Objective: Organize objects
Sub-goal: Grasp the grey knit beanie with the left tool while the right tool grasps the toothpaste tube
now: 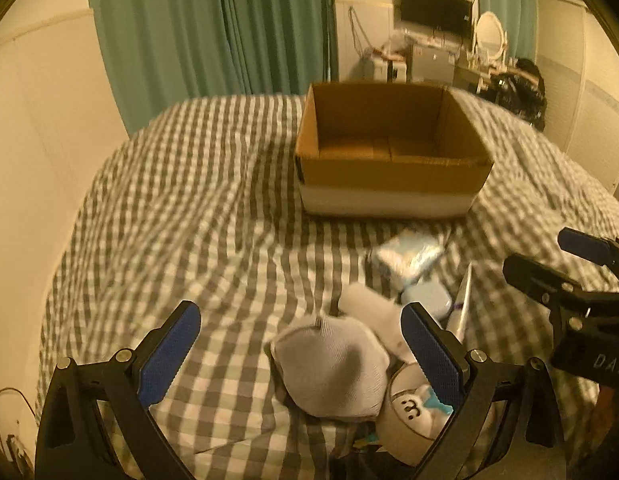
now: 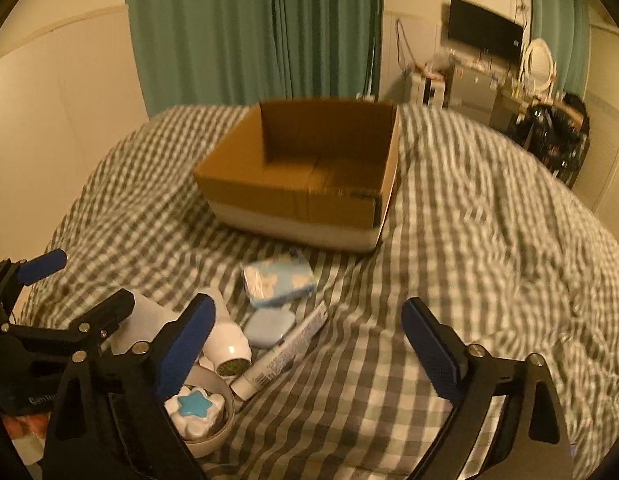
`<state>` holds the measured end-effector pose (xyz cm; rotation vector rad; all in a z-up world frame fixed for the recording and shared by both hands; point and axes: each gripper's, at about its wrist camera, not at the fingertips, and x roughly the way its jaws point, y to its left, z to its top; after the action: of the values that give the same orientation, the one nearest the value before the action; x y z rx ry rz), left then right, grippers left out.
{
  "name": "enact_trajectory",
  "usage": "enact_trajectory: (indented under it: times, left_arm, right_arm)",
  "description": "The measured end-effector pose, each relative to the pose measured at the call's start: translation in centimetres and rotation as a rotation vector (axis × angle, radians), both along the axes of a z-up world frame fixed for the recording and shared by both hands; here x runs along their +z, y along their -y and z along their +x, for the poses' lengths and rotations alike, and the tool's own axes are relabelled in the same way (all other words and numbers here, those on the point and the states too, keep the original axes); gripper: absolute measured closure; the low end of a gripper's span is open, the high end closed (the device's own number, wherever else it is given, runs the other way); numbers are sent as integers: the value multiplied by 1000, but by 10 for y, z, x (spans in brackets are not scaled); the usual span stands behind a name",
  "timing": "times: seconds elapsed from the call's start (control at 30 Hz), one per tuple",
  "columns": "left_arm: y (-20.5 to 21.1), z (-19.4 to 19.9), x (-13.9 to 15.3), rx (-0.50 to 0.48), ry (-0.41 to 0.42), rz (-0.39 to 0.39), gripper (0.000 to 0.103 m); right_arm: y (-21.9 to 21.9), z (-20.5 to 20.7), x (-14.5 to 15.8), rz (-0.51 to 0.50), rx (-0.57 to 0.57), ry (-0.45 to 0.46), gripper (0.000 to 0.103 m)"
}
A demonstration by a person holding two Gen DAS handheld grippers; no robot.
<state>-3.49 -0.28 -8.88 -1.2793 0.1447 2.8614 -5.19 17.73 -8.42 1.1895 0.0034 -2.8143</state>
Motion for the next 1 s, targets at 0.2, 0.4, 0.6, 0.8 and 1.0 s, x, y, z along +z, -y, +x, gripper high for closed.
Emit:
enact_trajectory:
  times: [0.2, 0.4, 0.6, 0.8, 1.0]
  left_arm:
    - [-4, -8, -27, -23, 88, 6, 15]
    - [-9, -13, -45, -48, 151, 6, 19]
    - [-9, -18, -55, -58, 194, 24, 25]
    - [-7, -12, -51, -48, 179, 50, 40]
    - [-1, -6, -40, -14, 153, 89, 44]
  right_arm:
    - [8, -22, -36, -6, 37, 124, 32]
    - [23, -43, -74, 64, 67, 276, 55]
    - [31, -59, -97, 60, 102, 368, 64]
    - [31, -57, -101, 28, 105, 366, 79]
    - [30, -44, -90, -4, 104, 325, 82]
